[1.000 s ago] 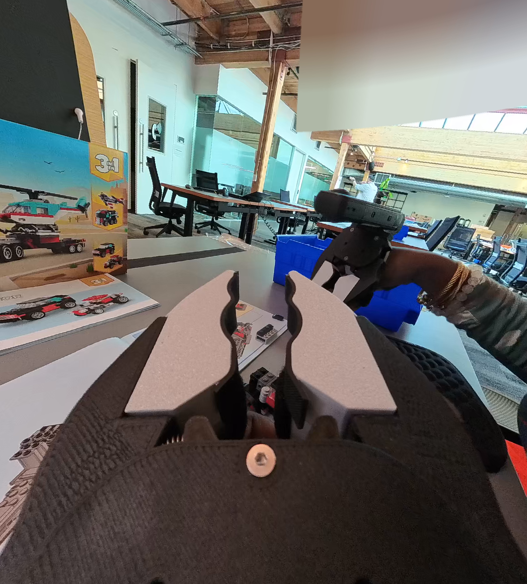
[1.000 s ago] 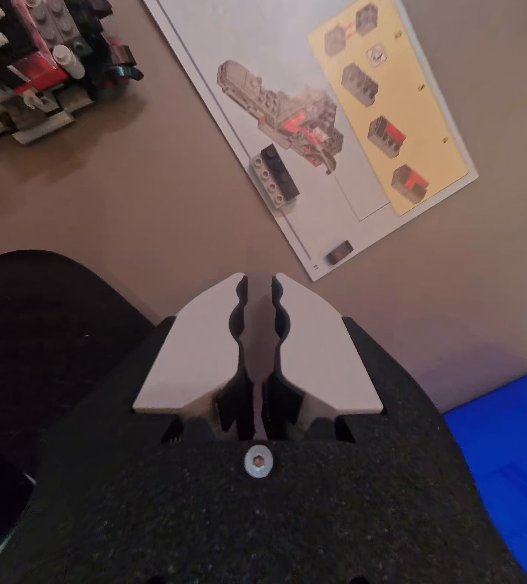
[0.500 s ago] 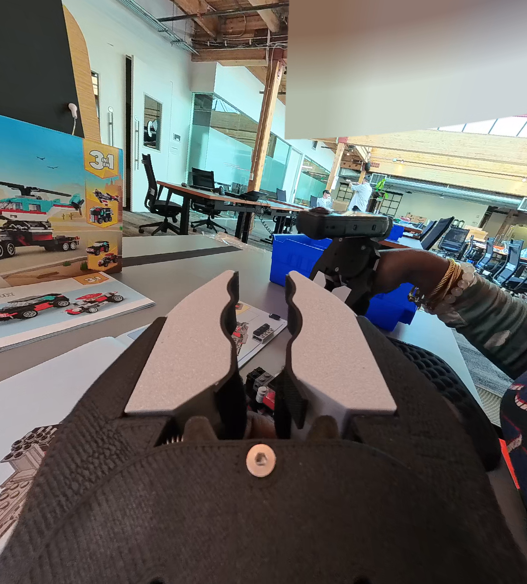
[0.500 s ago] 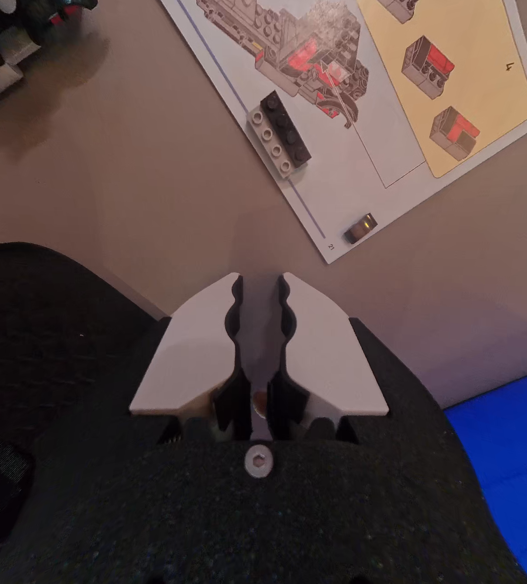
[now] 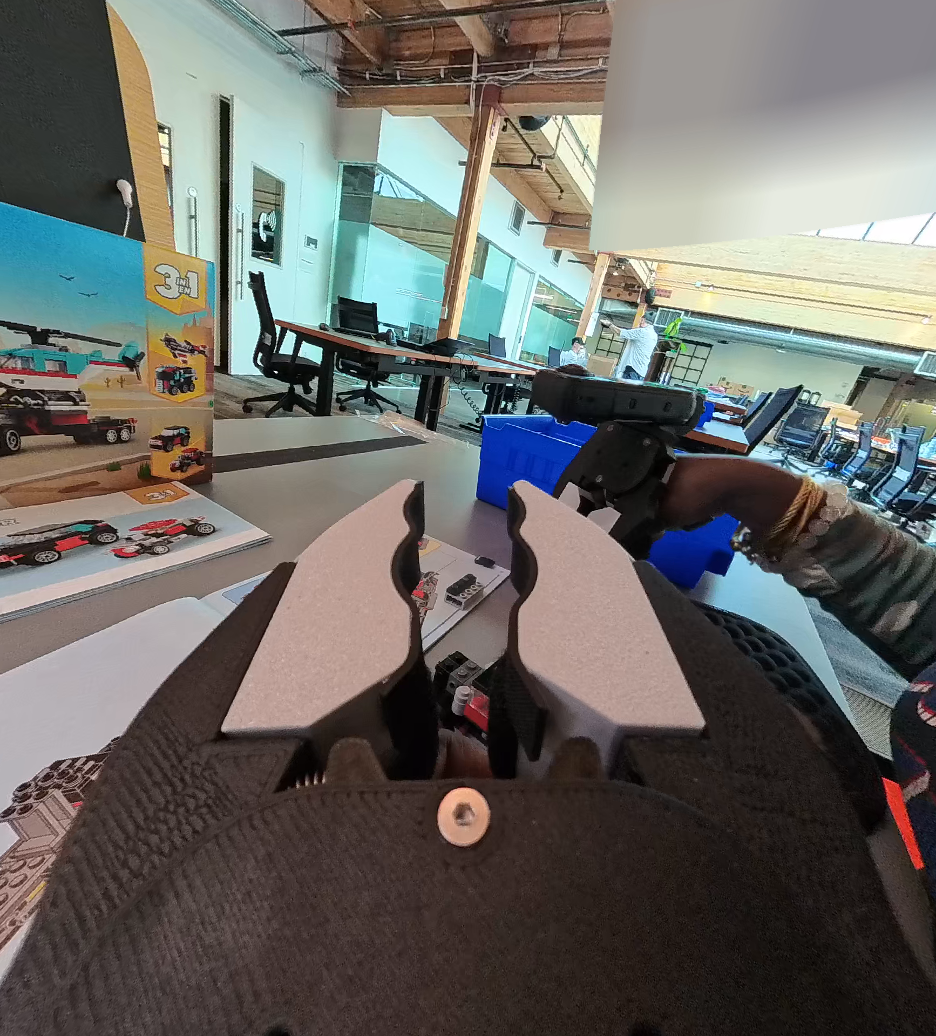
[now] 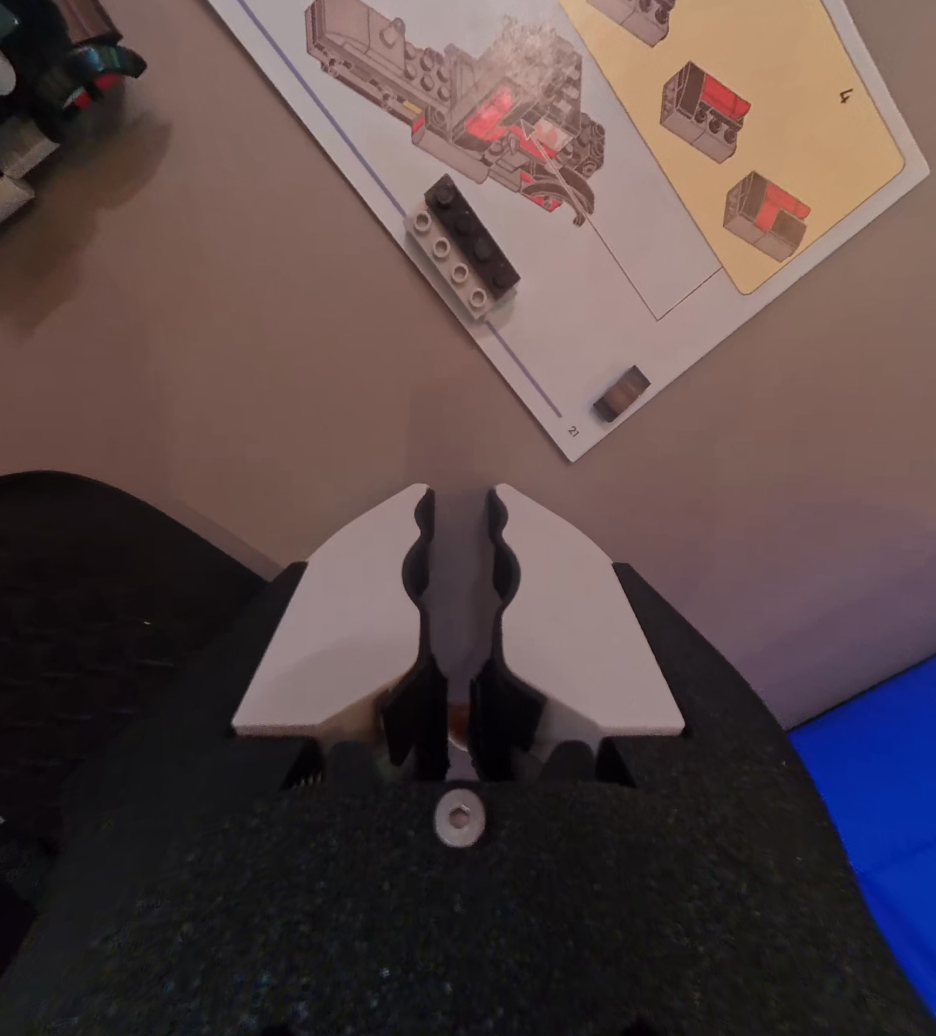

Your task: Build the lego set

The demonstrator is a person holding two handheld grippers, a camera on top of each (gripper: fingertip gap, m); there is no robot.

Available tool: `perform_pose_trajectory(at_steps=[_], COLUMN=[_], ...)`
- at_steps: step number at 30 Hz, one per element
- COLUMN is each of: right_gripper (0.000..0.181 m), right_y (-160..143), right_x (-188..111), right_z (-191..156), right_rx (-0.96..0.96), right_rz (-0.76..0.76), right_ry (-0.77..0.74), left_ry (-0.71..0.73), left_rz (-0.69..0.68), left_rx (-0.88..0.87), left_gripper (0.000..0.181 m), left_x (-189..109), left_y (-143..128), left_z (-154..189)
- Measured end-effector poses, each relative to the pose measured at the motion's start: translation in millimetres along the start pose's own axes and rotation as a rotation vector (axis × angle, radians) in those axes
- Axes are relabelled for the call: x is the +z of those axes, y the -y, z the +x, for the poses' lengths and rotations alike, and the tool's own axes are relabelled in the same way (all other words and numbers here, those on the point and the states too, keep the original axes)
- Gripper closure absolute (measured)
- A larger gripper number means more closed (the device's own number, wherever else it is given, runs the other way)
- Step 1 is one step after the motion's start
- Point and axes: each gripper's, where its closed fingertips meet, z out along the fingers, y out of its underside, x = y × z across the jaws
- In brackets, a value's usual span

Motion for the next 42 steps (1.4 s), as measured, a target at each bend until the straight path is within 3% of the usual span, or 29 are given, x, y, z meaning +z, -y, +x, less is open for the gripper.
perform_pose_trajectory(at_steps=[1,5,8,12,22,34,38,42], right_gripper=[0.162,0.128,0.113,0.103,0.112,0.144,0.144,0.145], right_y=[0.8,30.4,48.6,60.9,62.5,81.2,78.4,75.1], right_x=[0.1,-0.7,3.2,15.2,19.8,24.9,21.1,9.3], right_z=[-0.7,-13.5,-8.1,-3.1,12.8,-0.2,-8.6,-35.6], right_rx=[0.017,0.206,0.283,0.302,0.339,0.235,0.095,-0.218], right_rz=[0.018,0.247,0.364,0.365,0.364,0.382,0.387,0.427], right_ry=[0.003,0.079,-0.026,-0.146,-0.232,-0.159,-0.082,0.061], left_ry=[0.002,0.009,0.009,0.007,0.000,-0.004,-0.003,-0.003], left_rz=[0.000,0.006,0.002,0.001,0.012,0.020,0.018,0.013], left_rx=[0.001,-0.001,0.000,0.008,0.008,-0.005,-0.003,0.001], left_gripper=[0.153,0.153,0.153,0.153,0.153,0.153,0.153,0.153], left_x=[0.0,-0.5,0.0,0.1,-1.3,-1.9,-1.9,-1.4], left_y=[0.0,0.8,0.4,0.2,1.6,2.3,2.1,1.3], left_z=[-0.2,-1.4,-1.2,-0.1,1.2,1.3,1.4,1.6])
